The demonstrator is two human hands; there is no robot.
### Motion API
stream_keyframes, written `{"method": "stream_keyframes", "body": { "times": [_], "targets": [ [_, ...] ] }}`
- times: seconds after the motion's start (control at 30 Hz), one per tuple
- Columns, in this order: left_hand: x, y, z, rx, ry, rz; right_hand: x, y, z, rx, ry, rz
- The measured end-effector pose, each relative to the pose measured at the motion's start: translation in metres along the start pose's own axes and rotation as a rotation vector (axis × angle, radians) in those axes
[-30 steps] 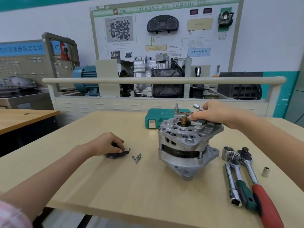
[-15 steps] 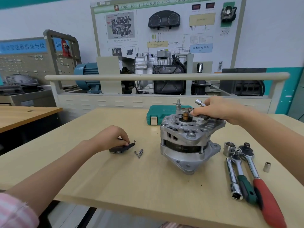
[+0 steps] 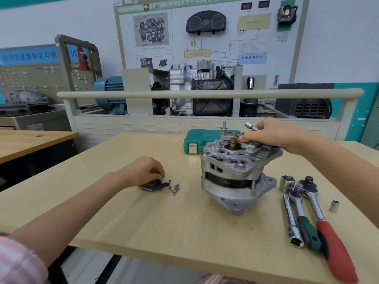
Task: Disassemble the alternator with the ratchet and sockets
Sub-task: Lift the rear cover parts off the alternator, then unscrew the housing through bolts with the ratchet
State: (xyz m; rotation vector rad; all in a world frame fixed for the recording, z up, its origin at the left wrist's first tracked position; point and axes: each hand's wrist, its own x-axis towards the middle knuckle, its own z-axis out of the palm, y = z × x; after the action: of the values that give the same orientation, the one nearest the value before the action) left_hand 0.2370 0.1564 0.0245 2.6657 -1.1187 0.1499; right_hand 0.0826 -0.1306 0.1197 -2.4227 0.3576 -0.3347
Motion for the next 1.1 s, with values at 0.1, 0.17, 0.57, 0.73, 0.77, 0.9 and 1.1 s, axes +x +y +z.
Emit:
{"method": "stream_keyframes", "body": {
  "times": [0.1,0.17,0.57,0.73,0.77,0.9,1.1],
  "targets": [
    [0.002,0.003,-0.005,-0.068,0.106,-0.005,0.0,0.0,0.0,-0.01,0.001,-0.005],
    [0.004,0.007,-0.009,-0.162,0.173,-0.024,0.0,0.0,0.0,-0.015,0.001,-0.004],
    [0.015,0.02,0.02,0.118,-0.074,-0.079,0.0,0.0,-0.005,-0.005,0.041,0.01],
    [0.014,0.015,0.014,-0.012,-0.023,-0.06,0.002,0.002,-0.009,0.091,0.035,0.043],
    [0.013,0.012,0.011,-0.015,-0.007,-0.06,0.003,0.002,-0.011,0.116,0.029,0.064],
    [0.001,-0.007,0.007,0.01,-0.137,-0.228,-0.001,-0.004,-0.023,0.279,0.032,0.176],
    [-0.019,-0.027,0.015,-0.163,-0.136,-0.233,-0.01,-0.054,-0.016,0.612,-0.139,0.161]
  ]
}}
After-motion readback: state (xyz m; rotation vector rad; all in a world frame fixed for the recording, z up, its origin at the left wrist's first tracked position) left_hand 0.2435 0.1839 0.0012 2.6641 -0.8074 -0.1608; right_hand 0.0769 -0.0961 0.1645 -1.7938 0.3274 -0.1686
